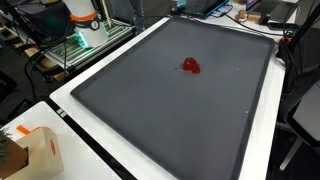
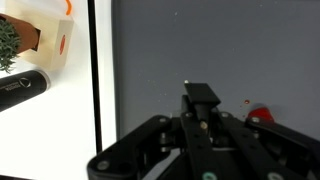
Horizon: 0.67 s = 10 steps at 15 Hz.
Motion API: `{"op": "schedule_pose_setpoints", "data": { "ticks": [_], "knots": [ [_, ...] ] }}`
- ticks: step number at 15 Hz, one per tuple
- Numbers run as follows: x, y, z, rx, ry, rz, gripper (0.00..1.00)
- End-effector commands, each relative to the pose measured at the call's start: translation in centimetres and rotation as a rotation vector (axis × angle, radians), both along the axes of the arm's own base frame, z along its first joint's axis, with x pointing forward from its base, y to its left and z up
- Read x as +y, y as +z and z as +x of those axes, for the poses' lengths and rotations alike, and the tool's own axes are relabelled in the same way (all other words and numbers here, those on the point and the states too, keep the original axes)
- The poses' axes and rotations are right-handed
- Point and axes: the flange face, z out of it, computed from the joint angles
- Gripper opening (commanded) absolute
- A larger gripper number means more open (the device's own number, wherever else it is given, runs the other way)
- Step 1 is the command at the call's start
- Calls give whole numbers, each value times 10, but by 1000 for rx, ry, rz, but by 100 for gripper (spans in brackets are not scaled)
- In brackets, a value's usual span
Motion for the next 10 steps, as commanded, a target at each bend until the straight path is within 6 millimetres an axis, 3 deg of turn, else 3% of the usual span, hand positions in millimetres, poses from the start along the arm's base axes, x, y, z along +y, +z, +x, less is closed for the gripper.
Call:
{"op": "schedule_pose_setpoints", "data": {
  "ticks": [1, 2, 7, 10],
  "knots": [
    [0, 1, 0, 1, 0, 0, 13],
    [0, 1, 0, 1, 0, 0, 3],
    [-15, -18, 29, -115, -12, 144, 3],
    [-18, -42, 47, -139, -20, 257, 3]
  ]
}}
